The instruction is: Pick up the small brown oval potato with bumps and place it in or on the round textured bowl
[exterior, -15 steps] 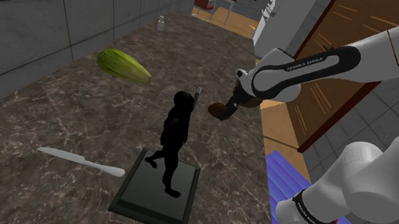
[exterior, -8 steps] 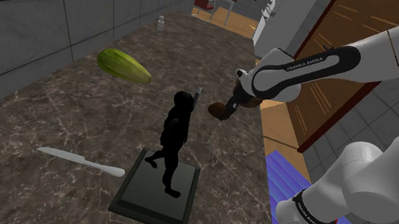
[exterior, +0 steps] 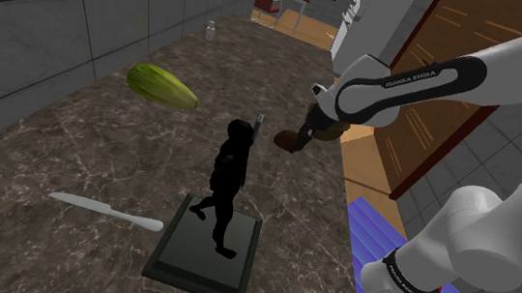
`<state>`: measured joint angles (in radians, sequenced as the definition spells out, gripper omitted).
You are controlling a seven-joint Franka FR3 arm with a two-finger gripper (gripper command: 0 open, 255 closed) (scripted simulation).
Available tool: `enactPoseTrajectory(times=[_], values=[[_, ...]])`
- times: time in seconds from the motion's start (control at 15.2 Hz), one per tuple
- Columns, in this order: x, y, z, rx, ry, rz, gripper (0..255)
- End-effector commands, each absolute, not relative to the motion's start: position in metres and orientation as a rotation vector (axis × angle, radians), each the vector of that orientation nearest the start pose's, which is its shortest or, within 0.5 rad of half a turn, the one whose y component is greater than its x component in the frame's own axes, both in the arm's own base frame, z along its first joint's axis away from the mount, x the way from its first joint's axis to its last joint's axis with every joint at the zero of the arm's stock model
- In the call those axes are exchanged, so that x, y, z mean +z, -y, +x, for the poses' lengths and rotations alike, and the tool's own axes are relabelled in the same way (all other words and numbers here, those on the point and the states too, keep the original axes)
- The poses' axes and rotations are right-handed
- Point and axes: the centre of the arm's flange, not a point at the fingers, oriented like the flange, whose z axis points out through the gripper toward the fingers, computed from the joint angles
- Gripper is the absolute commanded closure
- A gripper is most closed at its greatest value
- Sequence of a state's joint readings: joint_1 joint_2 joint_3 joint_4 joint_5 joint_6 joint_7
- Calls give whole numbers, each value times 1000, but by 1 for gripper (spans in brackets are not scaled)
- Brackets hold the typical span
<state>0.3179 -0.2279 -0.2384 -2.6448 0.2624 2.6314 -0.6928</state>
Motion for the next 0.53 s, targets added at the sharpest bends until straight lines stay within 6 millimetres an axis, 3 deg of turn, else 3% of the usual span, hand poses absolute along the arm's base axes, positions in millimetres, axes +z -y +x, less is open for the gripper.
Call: enactPoseTrajectory(times=[0.0,0.46], values=[[347,-31,432,-379,819,-2869,255],[384,-31,432,-379,819,-2869,255]])
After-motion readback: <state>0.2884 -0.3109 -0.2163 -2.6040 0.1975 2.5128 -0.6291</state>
